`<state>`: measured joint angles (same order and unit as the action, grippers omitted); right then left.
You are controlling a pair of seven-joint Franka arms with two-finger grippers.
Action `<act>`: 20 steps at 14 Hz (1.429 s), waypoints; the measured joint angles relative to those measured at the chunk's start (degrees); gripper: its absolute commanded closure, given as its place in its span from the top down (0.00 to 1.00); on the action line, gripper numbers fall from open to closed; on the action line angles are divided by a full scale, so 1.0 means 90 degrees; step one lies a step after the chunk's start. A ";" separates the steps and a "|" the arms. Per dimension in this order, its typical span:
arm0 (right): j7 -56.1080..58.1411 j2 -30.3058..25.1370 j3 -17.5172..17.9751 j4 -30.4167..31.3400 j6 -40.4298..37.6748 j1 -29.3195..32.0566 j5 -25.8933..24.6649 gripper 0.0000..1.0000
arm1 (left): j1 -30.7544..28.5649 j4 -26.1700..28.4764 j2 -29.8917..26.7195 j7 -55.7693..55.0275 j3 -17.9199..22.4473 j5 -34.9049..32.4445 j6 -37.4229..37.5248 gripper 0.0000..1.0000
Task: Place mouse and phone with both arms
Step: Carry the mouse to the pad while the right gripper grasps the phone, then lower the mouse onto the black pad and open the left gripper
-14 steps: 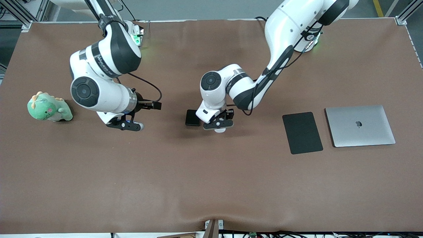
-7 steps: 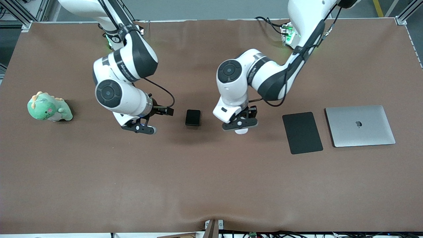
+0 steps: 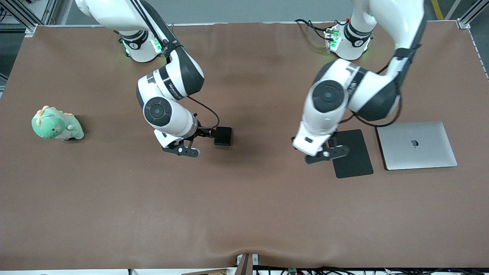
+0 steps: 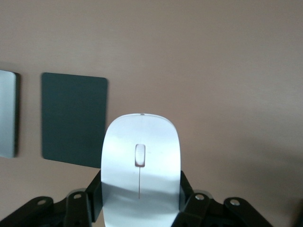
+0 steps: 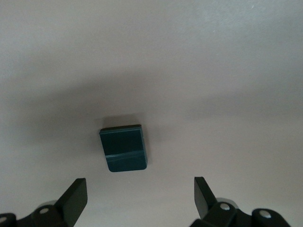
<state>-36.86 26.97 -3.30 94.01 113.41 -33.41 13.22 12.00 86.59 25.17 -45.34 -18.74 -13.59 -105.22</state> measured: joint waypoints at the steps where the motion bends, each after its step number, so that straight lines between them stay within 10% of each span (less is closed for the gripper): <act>1: -0.0052 0.0059 -0.0001 0.0000 0.0085 -0.0047 0.0000 1.00 | -0.0189 0.0139 -0.0075 0.0154 -0.0002 0.0017 0.0002 0.00; 20: -0.0077 0.1012 -0.0015 0.0400 0.1508 -0.0626 -0.0375 1.00 | -0.2080 0.1795 -0.0295 0.2124 -0.0001 -0.0180 -0.0776 0.00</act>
<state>-37.56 36.07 -3.43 97.61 126.98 -39.04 9.85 -6.72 102.74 22.52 -26.22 -18.76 -15.21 -112.20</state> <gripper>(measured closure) 0.000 0.383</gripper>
